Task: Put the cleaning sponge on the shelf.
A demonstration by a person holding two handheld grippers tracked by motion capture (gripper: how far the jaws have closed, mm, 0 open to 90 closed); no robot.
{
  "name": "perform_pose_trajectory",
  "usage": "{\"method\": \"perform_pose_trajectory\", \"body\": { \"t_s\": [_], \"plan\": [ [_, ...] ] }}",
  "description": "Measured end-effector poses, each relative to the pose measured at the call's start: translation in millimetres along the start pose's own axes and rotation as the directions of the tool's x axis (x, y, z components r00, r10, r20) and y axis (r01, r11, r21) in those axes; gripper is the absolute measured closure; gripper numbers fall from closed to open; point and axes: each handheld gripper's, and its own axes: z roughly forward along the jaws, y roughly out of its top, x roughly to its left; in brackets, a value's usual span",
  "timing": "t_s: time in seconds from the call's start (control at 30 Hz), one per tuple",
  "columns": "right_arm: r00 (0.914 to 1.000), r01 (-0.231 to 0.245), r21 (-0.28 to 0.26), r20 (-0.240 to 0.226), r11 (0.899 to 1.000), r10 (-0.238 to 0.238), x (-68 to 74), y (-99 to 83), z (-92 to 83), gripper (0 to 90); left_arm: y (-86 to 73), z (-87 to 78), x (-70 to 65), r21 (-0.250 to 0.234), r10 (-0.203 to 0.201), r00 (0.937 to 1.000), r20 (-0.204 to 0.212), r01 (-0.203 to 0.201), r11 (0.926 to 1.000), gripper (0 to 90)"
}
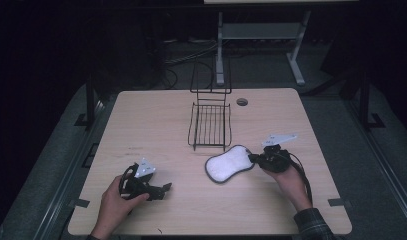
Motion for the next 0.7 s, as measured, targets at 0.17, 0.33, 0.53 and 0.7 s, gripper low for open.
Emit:
{"method": "perform_pose_trajectory", "body": {
  "t_s": [0.17, 0.33, 0.53, 0.7],
  "plan": [
    [1.0000, -0.005, 0.036, -0.002, 0.999, 0.005, -2.9, -2.5, 11.2, 89.7, 0.0, 0.0, 0.0, 0.000, 0.000, 1.0000, 0.000, 0.000, 1.0000, 12.4],
    [1.0000, -0.005, 0.067, -0.003, 0.998, 0.005, -4.5, -5.7, 17.7, 89.8, 0.0, 0.0, 0.0, 0.000, 0.000, 1.0000, 0.000, 0.000, 1.0000, 12.4],
    [0.9999, 0.010, 0.091, 0.002, 0.996, -0.010, -1.8, -7.1, 20.7, 89.8, 0.0, 0.0, 0.0, 0.000, 0.000, 1.0000, 0.000, 0.000, 1.0000, 12.4],
    [0.9997, 0.022, 0.108, -0.003, 0.994, -0.022, 3.1, -8.3, 20.4, 89.8, 0.0, 0.0, 0.0, 0.000, 0.000, 1.0000, 0.000, 0.000, 1.0000, 12.4]
  ]
}}
